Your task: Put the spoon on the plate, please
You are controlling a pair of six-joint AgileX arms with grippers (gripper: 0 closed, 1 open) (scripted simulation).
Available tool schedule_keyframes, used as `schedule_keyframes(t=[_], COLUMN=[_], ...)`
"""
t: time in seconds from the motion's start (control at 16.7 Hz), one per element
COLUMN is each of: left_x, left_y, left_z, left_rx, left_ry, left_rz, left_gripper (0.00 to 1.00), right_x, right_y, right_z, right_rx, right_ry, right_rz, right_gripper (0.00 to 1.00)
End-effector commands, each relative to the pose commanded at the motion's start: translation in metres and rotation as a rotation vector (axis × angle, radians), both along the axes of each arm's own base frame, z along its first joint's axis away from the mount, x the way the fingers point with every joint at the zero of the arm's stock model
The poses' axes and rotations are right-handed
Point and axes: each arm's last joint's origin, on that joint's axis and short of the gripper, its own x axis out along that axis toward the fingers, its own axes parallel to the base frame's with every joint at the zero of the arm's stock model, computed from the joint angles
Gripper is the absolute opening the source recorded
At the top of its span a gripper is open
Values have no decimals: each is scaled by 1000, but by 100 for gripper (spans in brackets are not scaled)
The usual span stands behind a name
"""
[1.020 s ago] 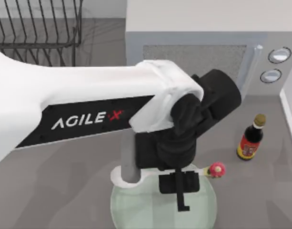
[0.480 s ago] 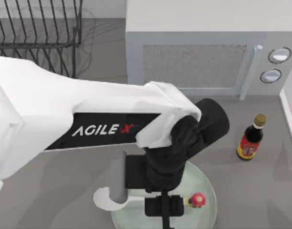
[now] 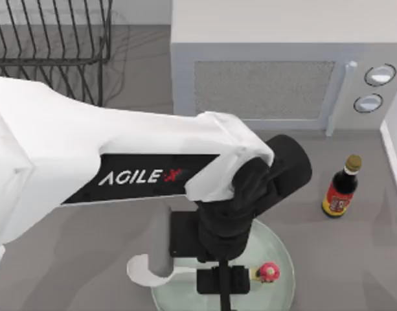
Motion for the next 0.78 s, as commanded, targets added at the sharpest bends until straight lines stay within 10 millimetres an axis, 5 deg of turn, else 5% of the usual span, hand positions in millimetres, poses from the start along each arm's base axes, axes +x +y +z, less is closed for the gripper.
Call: schedule_keyframes(t=[0.42,0.78], left_x=[0,0], left_y=[0,0], left_z=[0,0], left_rx=[0,0], left_ry=[0,0], left_rz=[0,0], left_gripper=[98,100], right_x=[0,0], right_y=[0,0], right_z=[0,0], right_rx=[0,0], right_ry=[0,0], right_rz=[0,0], right_gripper=[100,100])
